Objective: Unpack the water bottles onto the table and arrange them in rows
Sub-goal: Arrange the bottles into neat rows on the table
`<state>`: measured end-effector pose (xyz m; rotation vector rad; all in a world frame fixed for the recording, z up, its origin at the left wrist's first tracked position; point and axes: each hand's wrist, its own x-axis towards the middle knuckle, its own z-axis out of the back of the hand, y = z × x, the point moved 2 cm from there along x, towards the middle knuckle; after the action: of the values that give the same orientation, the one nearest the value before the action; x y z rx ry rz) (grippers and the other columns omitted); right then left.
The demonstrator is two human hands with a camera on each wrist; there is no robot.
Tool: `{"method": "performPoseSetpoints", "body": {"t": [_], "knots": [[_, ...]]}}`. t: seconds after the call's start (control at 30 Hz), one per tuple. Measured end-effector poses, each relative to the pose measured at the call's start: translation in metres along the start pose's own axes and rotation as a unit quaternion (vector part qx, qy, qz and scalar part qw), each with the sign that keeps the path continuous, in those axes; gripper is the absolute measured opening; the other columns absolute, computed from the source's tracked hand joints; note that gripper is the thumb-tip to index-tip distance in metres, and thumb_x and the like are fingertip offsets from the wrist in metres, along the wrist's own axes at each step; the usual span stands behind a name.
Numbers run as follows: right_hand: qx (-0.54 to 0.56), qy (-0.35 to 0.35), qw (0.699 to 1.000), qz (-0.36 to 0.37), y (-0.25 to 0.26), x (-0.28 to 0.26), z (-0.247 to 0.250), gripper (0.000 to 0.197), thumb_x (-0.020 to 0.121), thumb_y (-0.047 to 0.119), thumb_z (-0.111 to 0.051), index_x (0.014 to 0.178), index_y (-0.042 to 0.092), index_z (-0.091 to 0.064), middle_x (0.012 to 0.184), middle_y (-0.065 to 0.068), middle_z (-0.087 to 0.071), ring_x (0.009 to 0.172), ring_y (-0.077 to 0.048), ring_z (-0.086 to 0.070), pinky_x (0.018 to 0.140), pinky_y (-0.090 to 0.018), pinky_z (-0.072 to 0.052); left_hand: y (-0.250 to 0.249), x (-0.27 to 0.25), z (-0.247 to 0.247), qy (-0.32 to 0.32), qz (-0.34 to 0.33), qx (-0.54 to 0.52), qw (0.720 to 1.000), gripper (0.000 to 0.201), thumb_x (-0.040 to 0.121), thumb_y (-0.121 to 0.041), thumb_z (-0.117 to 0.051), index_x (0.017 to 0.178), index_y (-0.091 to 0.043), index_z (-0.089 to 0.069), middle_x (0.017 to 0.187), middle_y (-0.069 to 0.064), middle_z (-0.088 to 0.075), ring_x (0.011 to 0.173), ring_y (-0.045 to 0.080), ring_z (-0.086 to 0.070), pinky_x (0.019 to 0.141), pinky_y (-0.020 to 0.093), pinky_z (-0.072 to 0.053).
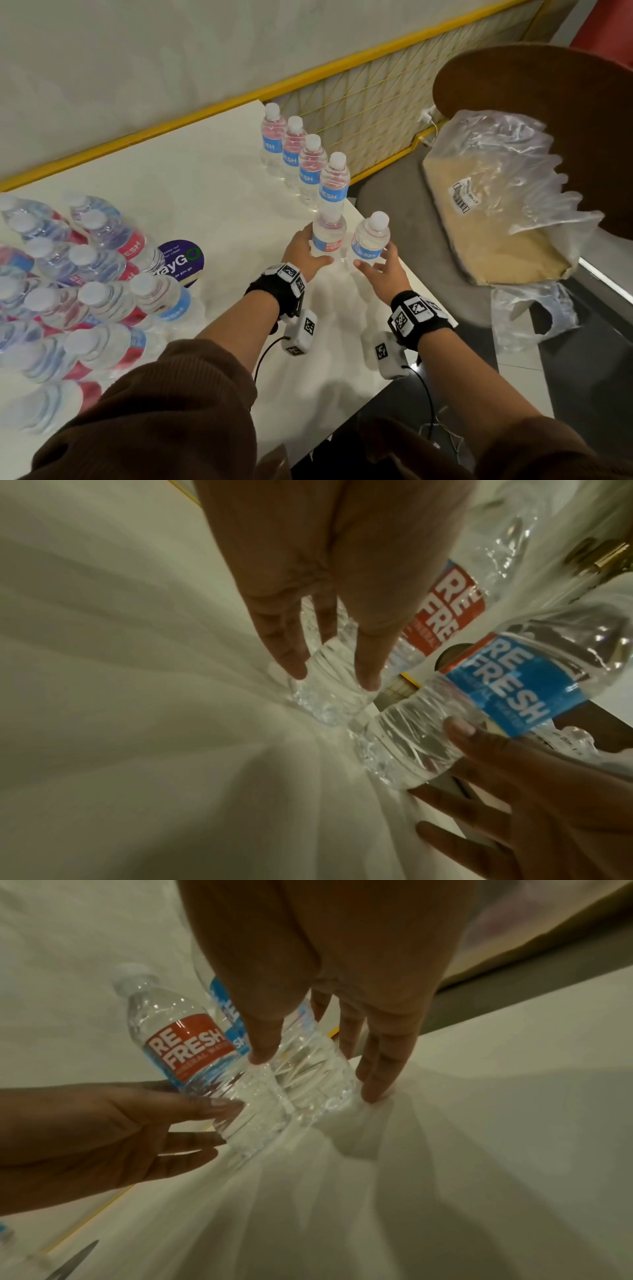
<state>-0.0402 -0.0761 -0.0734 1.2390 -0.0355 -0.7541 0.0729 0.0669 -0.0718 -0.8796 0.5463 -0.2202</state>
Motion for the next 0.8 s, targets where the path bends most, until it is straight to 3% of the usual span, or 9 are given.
{"method": "performPoseSetpoints", "body": {"t": [0.13, 0.27, 0.37, 0.53, 0.67, 0.8], "knots": [[-0.019, 0.013, 1.000, 0.004, 0.001, 0.011, 0.002, 0.072, 0.084, 0.027, -0.069, 0.143, 0.024, -0.027, 0.144, 0.001, -0.043, 0.126, -0.028, -0.048, 0.103, -0.035, -0.040, -0.012, 0.011, -0.011, -0.038, 0.014, 0.053, 0.998, 0.077, 0.068, -0.035, -0.082, 0.130, -0.010, -0.043, 0.126, 0.014, -0.048, 0.117, 0.030, -0.052, 0.102, 0.041, -0.044], [-0.035, 0.011, 0.999, 0.004, -0.005, 0.016, 0.004, 0.066, 0.085, 0.030, -0.067, 0.141, 0.026, -0.031, 0.140, 0.001, -0.047, 0.120, -0.025, -0.052, 0.099, -0.034, -0.041, -0.010, 0.019, -0.025, -0.041, 0.007, -0.024, 0.999, 0.080, 0.064, -0.016, -0.085, 0.128, -0.005, -0.038, 0.128, 0.014, -0.048, 0.119, 0.030, -0.051, 0.102, 0.045, -0.044], [-0.048, 0.000, 0.999, 0.007, -0.011, 0.018, 0.002, 0.060, 0.085, 0.032, -0.067, 0.137, 0.027, -0.037, 0.133, 0.001, -0.052, 0.113, -0.023, -0.055, 0.094, -0.034, -0.043, 0.000, 0.021, -0.027, -0.026, -0.021, -0.005, 0.999, 0.070, 0.070, -0.009, -0.078, 0.131, -0.007, -0.044, 0.129, 0.014, -0.053, 0.120, 0.030, -0.053, 0.102, 0.037, -0.044], [-0.040, -0.029, 0.999, 0.008, -0.015, 0.025, -0.001, 0.054, 0.082, 0.034, -0.069, 0.131, 0.027, -0.045, 0.121, -0.002, -0.059, 0.103, -0.023, -0.060, 0.089, -0.033, -0.047, -0.001, 0.029, -0.025, -0.027, -0.016, 0.031, 0.999, 0.074, 0.072, -0.019, -0.080, 0.136, -0.010, -0.044, 0.128, 0.015, -0.049, 0.117, 0.030, -0.052, 0.099, 0.033, -0.041], [-0.021, -0.064, 0.998, -0.002, -0.015, 0.028, 0.000, 0.053, 0.083, 0.032, -0.068, 0.131, 0.024, -0.046, 0.114, -0.002, -0.058, 0.098, -0.020, -0.058, 0.083, -0.030, -0.044, -0.011, 0.040, -0.030, 0.003, 0.013, 0.058, 0.998, 0.075, 0.075, -0.033, -0.077, 0.138, -0.008, -0.044, 0.132, 0.016, -0.046, 0.121, 0.030, -0.049, 0.103, 0.034, -0.039], [-0.011, -0.088, 0.996, -0.021, -0.022, 0.030, 0.001, 0.057, 0.082, 0.039, -0.068, 0.133, 0.030, -0.043, 0.123, -0.007, -0.053, 0.104, -0.020, -0.056, 0.093, -0.043, -0.051, -0.017, 0.046, -0.034, 0.003, 0.020, 0.060, 0.998, 0.067, 0.076, -0.038, -0.076, 0.130, -0.005, -0.053, 0.128, 0.016, -0.053, 0.117, 0.031, -0.055, 0.101, 0.038, -0.045]]}}
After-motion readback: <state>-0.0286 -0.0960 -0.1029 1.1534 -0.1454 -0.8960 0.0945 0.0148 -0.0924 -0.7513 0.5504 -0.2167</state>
